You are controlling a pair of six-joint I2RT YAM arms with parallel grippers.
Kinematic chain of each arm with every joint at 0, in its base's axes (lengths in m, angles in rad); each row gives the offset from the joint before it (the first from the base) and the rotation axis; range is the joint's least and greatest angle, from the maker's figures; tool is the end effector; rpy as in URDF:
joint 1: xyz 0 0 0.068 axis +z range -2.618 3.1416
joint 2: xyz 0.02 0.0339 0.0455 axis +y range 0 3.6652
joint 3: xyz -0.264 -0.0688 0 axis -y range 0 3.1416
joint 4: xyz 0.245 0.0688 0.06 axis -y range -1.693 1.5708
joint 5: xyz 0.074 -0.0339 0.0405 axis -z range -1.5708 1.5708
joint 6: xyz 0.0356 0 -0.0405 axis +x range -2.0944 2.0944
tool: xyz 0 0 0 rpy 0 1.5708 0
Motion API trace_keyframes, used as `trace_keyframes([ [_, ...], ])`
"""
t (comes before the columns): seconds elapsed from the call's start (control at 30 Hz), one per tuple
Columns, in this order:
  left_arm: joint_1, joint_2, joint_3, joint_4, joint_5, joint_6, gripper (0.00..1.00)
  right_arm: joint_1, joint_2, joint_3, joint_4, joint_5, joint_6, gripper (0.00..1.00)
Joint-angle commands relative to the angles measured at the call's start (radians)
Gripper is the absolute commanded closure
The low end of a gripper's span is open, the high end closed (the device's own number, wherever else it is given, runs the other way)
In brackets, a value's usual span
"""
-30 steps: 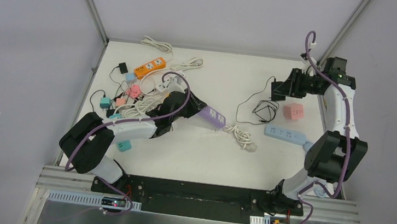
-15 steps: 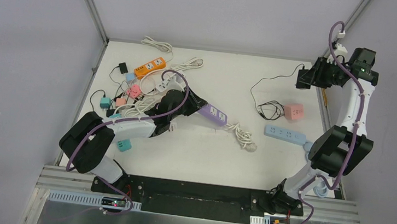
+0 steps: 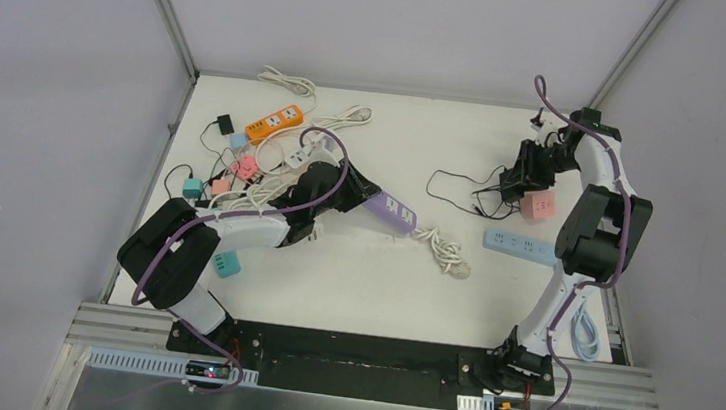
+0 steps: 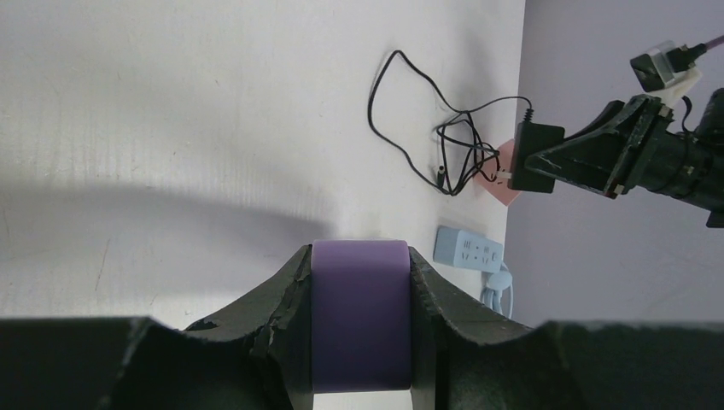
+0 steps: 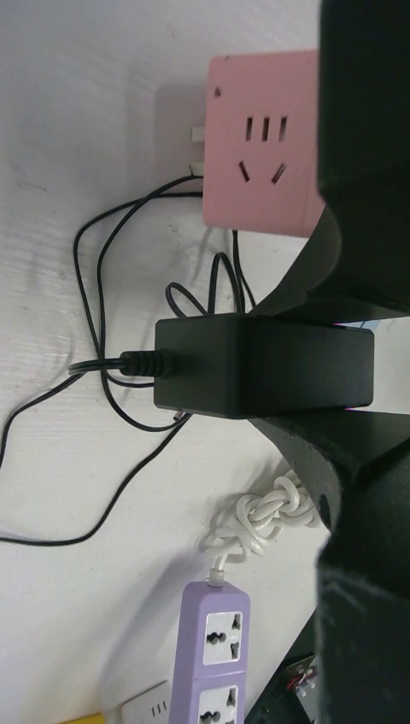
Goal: Pull the plug off the socket
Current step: Place the plug at the center of the board.
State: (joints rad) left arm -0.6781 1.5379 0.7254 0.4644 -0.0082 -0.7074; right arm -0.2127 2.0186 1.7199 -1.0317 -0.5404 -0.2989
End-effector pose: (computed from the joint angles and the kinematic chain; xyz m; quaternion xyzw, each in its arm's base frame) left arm 0.2544 -0.2045 0.2034 -0.0143 0.8187 -0.3640 0.4438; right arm 0.4056 -0.0689 0.2352 -0.0732 0.9545 0.2271 0.1788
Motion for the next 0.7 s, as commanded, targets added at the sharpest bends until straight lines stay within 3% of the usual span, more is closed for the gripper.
trace_keyframes([
  [0.0, 0.012, -0.006, 0.046, 0.083, 0.042, -0.031, 1.00, 0.034, 0.011, 0.012, -0.021, 0.053, -0.026, 0.97],
  [0.67, 0.027, 0.010, 0.070, 0.073, 0.085, -0.046, 1.00, 0.067, 0.035, -0.041, -0.009, 0.150, -0.047, 0.86],
])
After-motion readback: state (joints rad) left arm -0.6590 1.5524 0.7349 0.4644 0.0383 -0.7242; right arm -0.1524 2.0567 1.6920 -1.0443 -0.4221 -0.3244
